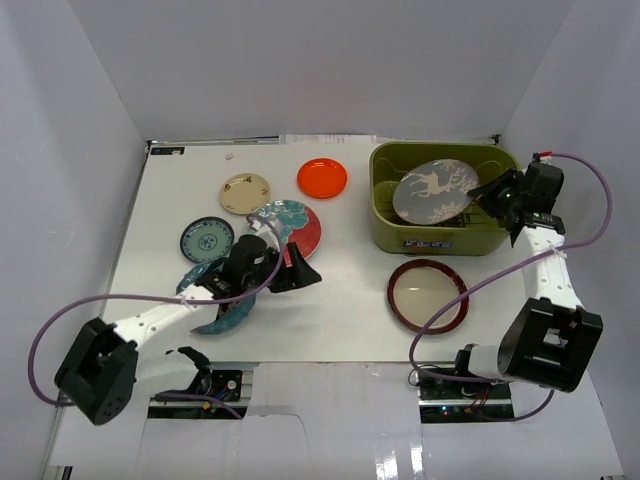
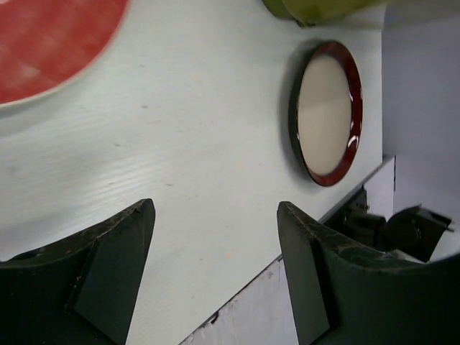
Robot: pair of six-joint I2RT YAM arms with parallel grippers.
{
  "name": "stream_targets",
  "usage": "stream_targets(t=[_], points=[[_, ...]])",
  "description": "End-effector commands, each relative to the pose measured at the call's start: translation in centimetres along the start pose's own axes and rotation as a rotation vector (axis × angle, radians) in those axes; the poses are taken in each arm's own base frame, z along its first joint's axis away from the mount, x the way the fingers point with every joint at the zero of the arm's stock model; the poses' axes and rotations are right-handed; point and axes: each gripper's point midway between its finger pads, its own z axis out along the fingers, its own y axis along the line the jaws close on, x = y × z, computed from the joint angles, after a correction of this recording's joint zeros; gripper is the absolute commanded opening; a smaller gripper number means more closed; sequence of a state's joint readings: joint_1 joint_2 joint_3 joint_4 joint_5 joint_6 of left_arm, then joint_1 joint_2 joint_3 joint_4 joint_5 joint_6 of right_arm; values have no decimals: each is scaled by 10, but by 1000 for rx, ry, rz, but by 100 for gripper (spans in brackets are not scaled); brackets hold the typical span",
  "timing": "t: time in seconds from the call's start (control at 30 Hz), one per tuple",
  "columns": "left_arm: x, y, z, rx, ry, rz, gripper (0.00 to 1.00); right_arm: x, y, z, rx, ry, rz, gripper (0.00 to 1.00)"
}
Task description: Place the plates into the plastic bin on the countertop
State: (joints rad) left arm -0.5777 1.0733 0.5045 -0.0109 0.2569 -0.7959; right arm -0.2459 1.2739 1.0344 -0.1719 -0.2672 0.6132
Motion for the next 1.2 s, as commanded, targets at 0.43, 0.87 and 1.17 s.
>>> stream_targets(t=[0.43, 0.87, 1.17], points=[[89, -109, 141, 147, 251, 165, 89, 17, -36, 53, 98, 19, -63, 32], [131, -83, 198, 30, 276, 204, 68, 21, -8, 9, 38, -73, -113, 95], [131, -60, 185, -33, 233, 201, 0, 42, 21, -50, -119, -91, -170, 90]])
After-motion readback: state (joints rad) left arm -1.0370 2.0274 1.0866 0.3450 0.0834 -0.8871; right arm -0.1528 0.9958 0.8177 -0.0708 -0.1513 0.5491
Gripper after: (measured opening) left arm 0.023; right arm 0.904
